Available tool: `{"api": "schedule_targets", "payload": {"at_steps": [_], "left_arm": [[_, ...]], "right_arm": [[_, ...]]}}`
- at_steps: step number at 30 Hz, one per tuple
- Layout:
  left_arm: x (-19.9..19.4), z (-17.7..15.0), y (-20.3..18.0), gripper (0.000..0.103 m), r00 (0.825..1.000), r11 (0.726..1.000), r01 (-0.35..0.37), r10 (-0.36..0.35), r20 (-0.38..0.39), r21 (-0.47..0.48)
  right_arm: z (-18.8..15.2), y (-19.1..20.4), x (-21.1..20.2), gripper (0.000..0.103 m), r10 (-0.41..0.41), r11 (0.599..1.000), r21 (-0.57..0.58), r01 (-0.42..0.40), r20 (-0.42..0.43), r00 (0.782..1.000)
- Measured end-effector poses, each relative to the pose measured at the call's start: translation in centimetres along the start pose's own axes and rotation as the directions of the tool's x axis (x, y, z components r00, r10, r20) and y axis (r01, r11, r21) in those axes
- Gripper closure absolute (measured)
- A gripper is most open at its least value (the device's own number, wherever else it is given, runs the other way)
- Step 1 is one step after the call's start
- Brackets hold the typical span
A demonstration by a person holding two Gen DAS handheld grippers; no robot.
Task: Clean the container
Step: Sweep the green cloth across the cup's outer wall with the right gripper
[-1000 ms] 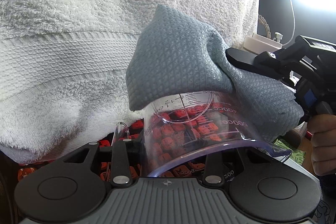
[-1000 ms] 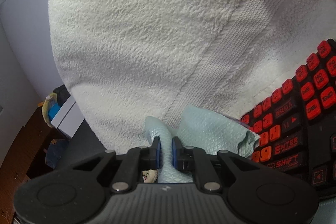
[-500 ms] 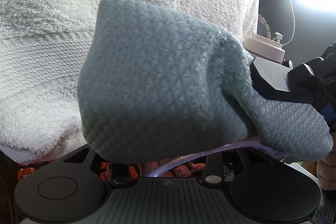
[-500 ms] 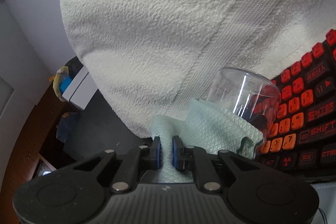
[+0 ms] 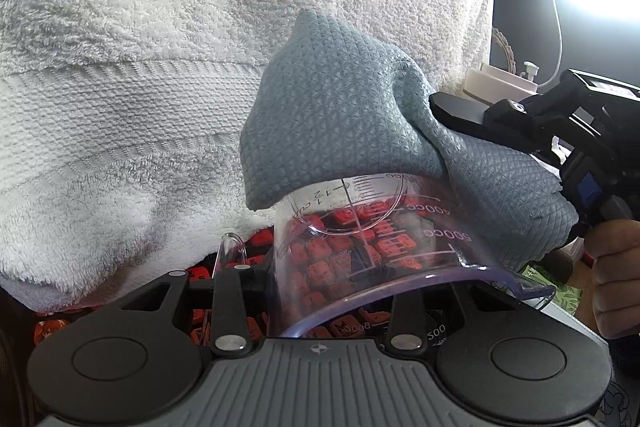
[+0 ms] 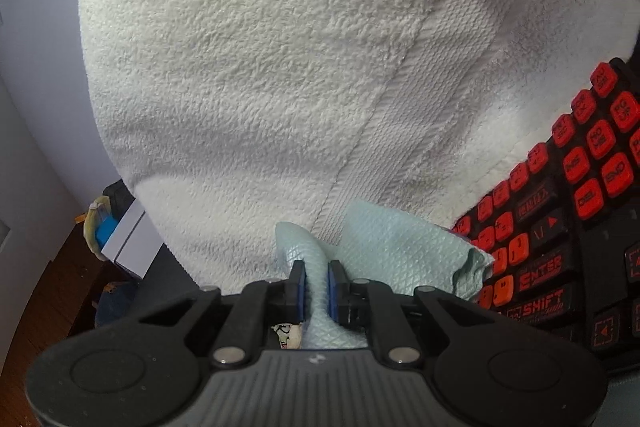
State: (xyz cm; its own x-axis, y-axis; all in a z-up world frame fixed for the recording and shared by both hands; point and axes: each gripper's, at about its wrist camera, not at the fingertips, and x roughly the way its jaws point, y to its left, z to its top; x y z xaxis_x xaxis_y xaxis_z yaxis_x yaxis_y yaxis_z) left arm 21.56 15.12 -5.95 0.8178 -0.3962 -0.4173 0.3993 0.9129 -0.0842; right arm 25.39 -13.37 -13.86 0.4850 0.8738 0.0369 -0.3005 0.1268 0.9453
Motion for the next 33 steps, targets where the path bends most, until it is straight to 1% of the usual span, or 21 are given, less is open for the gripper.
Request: {"api": "schedule_targets", "payload": {"at_steps": [3, 6, 10, 13, 16, 21, 26, 30, 33], "left_arm": [[-0.1, -0.1, 0.0, 0.067, 1.0, 1.0, 0.0, 0.0, 0.0, 0.0], [-0.1, 0.0, 0.0, 0.067, 1.0, 1.0, 0.0, 0.0, 0.0, 0.0], [0.1, 0.1, -0.2, 0.067, 1.0, 1.0, 0.0, 0.0, 0.0, 0.001], [0.2, 0.2, -0.3, 0.067, 1.0, 1.0, -0.001, 0.001, 0.0, 0.001], [0.2, 0.2, -0.5, 0.067, 1.0, 1.0, -0.001, 0.001, 0.0, 0.002], [0.4, 0.3, -0.7, 0.067, 1.0, 1.0, -0.002, 0.002, 0.0, 0.003], [0.5, 0.4, -0.9, 0.067, 1.0, 1.0, -0.002, 0.002, -0.001, 0.003], [0.8, 0.6, -1.2, 0.067, 1.0, 1.0, -0.001, 0.001, 0.0, 0.002], [1.0, 0.7, -1.1, 0.067, 1.0, 1.0, 0.0, 0.0, -0.001, 0.001]], "right_arm": [[-0.4, 0.4, 0.5, 0.094, 0.008, 1.0, -0.014, -0.008, -0.022, 1.0], [-1.4, 0.7, 1.2, 0.094, 0.031, 0.999, -0.027, -0.033, -0.072, 0.997], [-2.6, 1.8, 2.1, 0.094, 0.043, 0.994, -0.093, -0.057, -0.147, 0.988], [-2.8, 2.3, 2.1, 0.094, 0.033, 0.99, -0.131, -0.054, -0.157, 0.987], [-2.4, 2.1, 1.8, 0.094, 0.025, 0.991, -0.124, -0.042, -0.139, 0.99], [-1.1, 1.4, 0.6, 0.094, -0.006, 0.994, -0.107, 0.0, -0.057, 0.998], [-0.1, 0.9, -0.1, 0.093, -0.031, 0.996, -0.086, 0.031, 0.003, 1.0], [-0.3, 0.9, 0.1, 0.093, -0.027, 0.996, -0.09, 0.027, -0.001, 1.0], [-0.9, 1.3, 0.5, 0.093, -0.017, 0.994, -0.106, 0.014, -0.029, 0.999]]}}
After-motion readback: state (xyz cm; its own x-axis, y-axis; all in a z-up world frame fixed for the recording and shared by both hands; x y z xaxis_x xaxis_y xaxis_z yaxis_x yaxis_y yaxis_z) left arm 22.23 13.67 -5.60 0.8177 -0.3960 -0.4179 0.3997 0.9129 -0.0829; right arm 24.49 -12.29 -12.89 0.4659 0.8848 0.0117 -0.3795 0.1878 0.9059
